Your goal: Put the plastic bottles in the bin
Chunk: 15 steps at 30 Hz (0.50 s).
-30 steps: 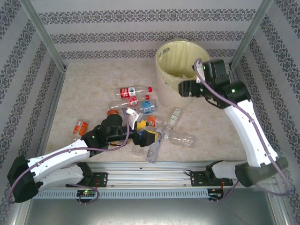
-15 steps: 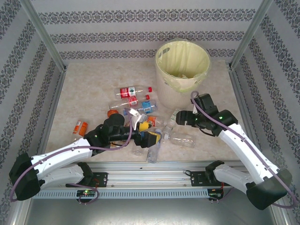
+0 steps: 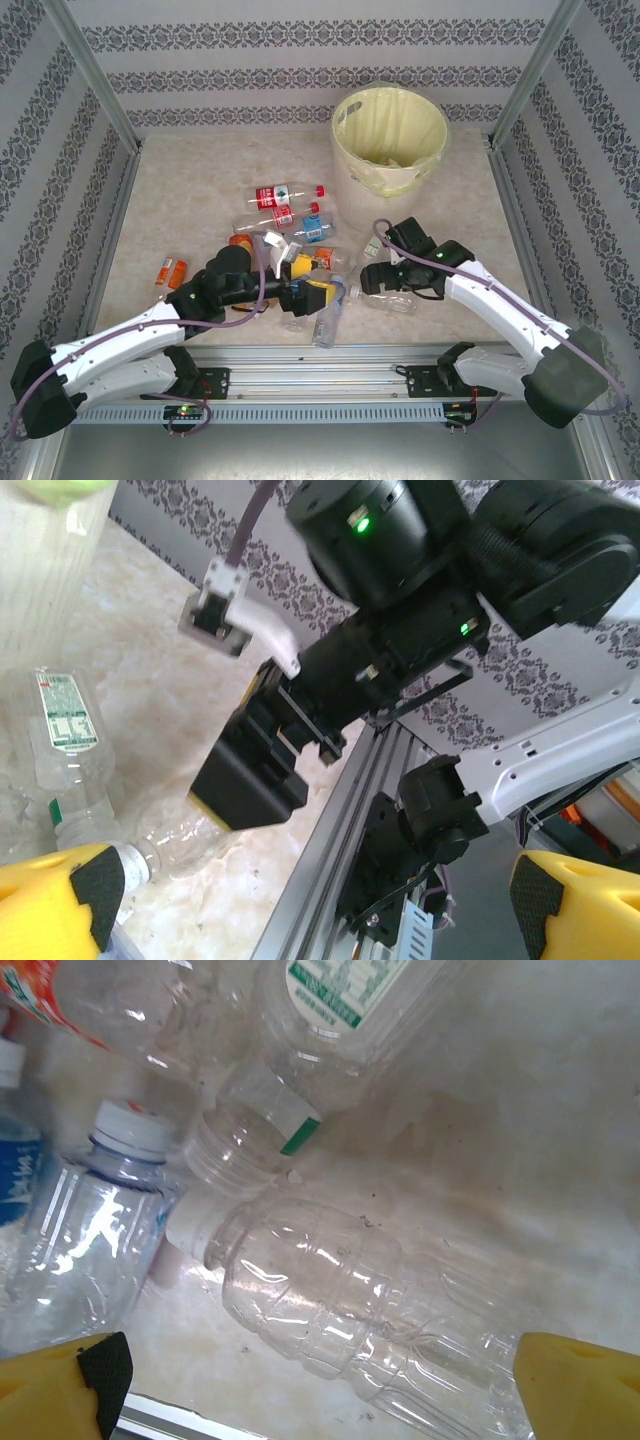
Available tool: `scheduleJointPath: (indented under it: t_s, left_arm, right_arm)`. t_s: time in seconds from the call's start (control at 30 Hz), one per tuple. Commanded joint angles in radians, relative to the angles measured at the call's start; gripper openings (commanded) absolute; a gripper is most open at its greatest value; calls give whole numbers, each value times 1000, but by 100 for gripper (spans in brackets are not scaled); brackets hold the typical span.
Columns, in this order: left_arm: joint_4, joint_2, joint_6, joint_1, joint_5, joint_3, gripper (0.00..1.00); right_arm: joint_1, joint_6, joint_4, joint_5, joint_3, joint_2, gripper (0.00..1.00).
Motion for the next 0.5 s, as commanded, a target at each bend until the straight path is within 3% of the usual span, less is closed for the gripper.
scheduleJointPath:
  t_s: [0.0,0.47]
  left_arm:
    - [31,-31,-1,-11,-26,-25,100]
    - [51,-33,-15,-11,-28,-37,100]
  right_arm:
    - [18,-32,28,19,-30,15,98]
    - [90,-39,19,100,-21,163,98]
